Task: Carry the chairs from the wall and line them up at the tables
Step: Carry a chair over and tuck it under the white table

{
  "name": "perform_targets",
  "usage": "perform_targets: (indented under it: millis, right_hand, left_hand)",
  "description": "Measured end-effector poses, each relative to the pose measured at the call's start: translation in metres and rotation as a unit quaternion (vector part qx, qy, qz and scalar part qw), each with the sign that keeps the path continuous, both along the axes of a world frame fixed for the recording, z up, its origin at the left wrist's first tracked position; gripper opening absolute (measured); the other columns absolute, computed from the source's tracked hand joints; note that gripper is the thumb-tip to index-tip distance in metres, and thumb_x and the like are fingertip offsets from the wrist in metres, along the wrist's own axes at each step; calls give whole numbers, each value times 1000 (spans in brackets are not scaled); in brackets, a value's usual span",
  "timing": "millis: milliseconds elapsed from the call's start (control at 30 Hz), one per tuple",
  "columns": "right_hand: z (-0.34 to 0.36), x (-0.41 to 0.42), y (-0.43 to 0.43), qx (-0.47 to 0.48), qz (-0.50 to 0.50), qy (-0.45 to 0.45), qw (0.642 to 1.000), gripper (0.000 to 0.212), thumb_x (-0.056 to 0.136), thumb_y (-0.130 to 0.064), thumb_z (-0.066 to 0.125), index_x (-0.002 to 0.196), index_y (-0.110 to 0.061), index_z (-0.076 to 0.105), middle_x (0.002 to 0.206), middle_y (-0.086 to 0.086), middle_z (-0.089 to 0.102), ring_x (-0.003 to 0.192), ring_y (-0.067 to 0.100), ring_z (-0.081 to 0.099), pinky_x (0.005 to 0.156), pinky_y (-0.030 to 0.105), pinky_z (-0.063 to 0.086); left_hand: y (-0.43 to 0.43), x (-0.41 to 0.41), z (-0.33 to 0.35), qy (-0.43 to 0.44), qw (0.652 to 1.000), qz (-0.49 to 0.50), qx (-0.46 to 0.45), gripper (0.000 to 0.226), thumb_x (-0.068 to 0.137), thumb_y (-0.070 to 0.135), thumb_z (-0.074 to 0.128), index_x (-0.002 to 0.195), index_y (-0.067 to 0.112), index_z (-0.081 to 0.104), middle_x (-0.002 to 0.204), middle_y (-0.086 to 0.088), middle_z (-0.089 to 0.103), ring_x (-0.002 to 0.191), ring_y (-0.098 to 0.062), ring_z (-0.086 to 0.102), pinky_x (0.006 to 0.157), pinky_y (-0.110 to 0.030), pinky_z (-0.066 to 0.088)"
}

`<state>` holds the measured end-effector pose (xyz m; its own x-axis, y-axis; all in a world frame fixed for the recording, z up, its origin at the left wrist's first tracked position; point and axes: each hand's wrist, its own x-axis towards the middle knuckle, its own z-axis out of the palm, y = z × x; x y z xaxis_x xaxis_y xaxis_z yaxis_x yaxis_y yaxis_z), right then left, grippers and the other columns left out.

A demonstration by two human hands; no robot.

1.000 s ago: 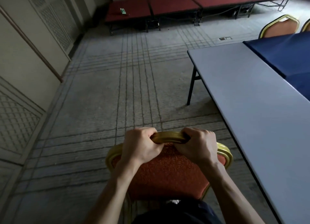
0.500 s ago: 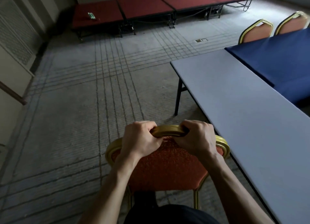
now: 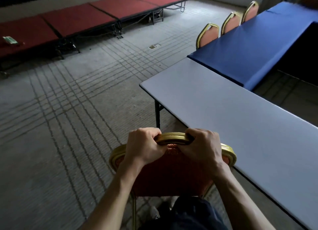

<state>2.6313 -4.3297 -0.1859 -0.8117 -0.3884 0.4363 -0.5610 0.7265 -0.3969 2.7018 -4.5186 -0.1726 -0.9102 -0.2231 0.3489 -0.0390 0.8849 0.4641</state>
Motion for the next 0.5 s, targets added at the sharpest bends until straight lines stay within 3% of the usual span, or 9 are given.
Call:
perform_targets:
  millis: [133, 267, 500]
  right_hand:
    - [-15, -39, -5, -8, -64, -6, 998, 36, 63, -51, 69, 57, -24, 45, 52, -3, 55, 48, 24, 54, 53, 25, 29]
    - [-31, -94, -15, -11, -111, -17, 994, 34, 65, -50, 69, 59, -18, 59, 53, -1, 60, 49, 26, 59, 51, 27, 35]
    - [-46, -177, -34, -10, -169, -44, 985, 36, 65, -55, 62, 61, -20, 63, 54, -1, 62, 50, 26, 61, 51, 27, 40]
  left_hand:
    - [-11, -61, -5, -15, 998, -49, -21, 28, 65, 49, 67, 62, 22, 63, 57, 5, 62, 56, -16, 60, 54, -23, 32]
    - [-26, -138, -13, -39, 994, -94, -32, 24, 63, 45, 72, 64, 21, 68, 58, 4, 65, 57, -18, 63, 54, -24, 40]
    - [-44, -243, -25, -81, 985, -153, -22, 27, 62, 48, 71, 69, 22, 71, 60, 5, 66, 58, -16, 63, 57, -26, 49]
